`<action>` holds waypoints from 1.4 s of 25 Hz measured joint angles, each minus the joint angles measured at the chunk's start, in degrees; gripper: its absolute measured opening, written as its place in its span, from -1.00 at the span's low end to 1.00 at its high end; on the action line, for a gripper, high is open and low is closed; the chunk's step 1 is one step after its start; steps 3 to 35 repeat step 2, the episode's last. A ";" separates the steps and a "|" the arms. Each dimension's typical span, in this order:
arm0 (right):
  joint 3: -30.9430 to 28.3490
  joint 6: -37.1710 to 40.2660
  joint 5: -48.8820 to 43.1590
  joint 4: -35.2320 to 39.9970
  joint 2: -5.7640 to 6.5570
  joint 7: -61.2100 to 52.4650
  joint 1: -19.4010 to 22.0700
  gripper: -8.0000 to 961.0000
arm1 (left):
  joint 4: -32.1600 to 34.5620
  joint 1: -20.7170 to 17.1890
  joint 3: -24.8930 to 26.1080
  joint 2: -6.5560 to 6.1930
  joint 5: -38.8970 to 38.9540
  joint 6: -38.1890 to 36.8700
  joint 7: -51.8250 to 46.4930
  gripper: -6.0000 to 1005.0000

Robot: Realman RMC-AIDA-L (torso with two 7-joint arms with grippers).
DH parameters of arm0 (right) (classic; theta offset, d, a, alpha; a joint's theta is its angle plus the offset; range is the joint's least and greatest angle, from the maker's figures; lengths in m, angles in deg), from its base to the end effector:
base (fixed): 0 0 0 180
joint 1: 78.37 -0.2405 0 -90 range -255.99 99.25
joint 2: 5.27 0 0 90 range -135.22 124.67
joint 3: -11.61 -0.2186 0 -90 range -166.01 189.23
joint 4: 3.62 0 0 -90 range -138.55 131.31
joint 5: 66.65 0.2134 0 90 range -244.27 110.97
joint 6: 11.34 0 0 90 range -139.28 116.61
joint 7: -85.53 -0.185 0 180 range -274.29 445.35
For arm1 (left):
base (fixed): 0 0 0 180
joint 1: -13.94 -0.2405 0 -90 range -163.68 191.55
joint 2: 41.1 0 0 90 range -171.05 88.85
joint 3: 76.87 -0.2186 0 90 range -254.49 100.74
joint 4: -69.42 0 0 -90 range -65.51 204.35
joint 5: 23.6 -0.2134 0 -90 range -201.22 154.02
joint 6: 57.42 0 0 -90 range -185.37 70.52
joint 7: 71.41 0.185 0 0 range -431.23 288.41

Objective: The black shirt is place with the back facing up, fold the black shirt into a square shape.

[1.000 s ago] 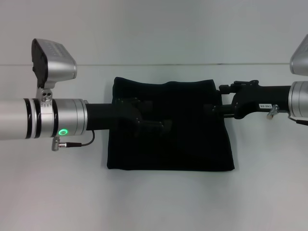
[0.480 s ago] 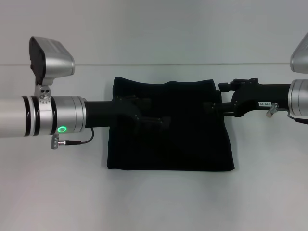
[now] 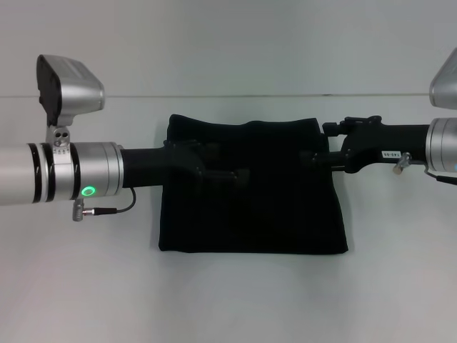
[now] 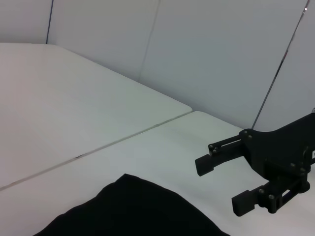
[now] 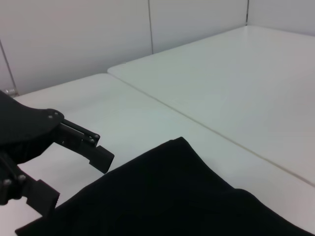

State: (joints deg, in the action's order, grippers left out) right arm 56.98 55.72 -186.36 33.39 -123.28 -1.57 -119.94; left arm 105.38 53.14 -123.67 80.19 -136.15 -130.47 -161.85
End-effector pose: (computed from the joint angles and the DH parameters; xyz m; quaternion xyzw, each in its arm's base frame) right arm 0.1990 0.4148 -0.0213 -0.9419 0.2051 0.1333 0.2304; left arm -0.1769 0.3846 -0.0482 -0.9282 -0.2600 -0.2156 0.1560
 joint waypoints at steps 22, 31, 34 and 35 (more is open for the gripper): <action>-0.03 0.02 0.36 0.00 -0.01 -0.01 0.01 0.77 | -0.01 -0.03 0.09 0.00 -0.03 -0.01 0.00 0.85; -0.03 0.02 0.36 0.00 -0.01 -0.01 0.01 0.77 | -0.01 -0.03 0.09 0.00 -0.03 -0.01 0.00 0.85; -0.03 0.02 0.36 0.00 -0.01 -0.01 0.01 0.77 | -0.01 -0.03 0.09 0.00 -0.03 -0.01 0.00 0.85; -0.03 0.02 0.36 0.00 -0.01 -0.01 0.01 0.77 | -0.01 -0.03 0.09 0.00 -0.03 -0.01 0.00 0.85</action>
